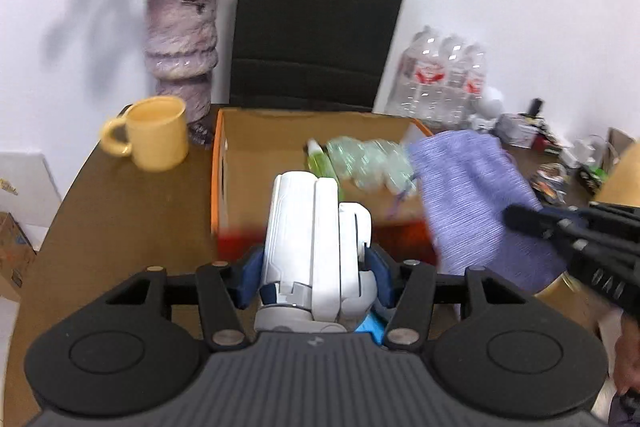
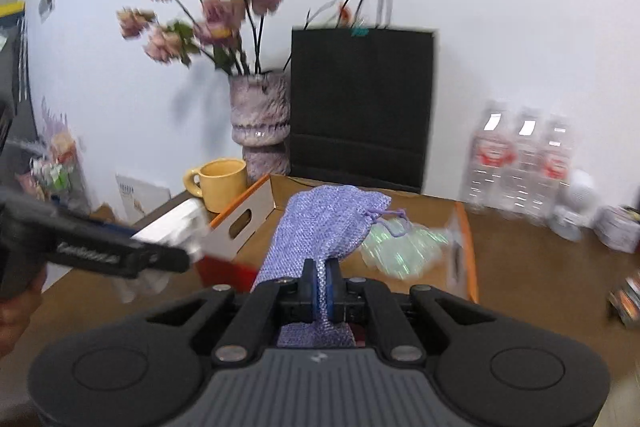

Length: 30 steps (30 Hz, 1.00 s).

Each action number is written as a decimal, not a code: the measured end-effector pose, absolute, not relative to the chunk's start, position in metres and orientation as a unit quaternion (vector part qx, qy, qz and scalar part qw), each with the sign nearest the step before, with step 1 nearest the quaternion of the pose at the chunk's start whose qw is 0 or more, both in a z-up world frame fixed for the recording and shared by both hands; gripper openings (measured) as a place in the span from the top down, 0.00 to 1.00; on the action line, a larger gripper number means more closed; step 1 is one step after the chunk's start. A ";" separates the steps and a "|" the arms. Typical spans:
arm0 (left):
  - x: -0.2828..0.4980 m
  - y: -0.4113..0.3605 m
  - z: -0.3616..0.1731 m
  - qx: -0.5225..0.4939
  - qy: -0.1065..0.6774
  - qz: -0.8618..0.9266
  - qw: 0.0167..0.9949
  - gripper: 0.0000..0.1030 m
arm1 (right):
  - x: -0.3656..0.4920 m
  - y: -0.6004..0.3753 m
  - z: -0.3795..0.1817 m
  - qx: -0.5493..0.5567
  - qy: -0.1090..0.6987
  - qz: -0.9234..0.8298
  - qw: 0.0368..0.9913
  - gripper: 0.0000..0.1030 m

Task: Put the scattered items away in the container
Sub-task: 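Lower the device and pouch into the box and open both tools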

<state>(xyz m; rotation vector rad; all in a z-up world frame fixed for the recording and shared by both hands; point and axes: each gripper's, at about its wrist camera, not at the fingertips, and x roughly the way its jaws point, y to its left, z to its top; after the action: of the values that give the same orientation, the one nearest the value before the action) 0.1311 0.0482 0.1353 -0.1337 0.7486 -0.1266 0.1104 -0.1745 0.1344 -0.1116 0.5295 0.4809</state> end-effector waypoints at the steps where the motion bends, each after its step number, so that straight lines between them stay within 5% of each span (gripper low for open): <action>1: 0.155 0.049 0.135 -0.067 0.375 -0.050 0.923 0.46 | 0.134 -0.163 0.135 -0.059 0.268 0.236 0.932 0.97; 10: 0.327 0.056 0.080 -0.064 0.482 0.050 0.872 0.45 | 0.317 -0.069 0.091 -0.062 0.383 0.219 0.895 0.99; 21: 0.377 0.041 0.043 0.051 0.514 0.065 0.854 0.46 | 0.400 -0.065 0.016 0.023 0.534 0.259 0.805 1.00; 30: 0.375 0.031 0.048 0.028 0.532 0.052 0.845 0.22 | 0.388 -0.080 0.036 -0.001 0.572 0.185 0.799 0.84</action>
<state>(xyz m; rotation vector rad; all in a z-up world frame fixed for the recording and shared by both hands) 0.3749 0.0315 0.0483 0.0599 1.1217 0.1103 0.3879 -0.0805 0.0359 -0.0030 1.2272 0.3960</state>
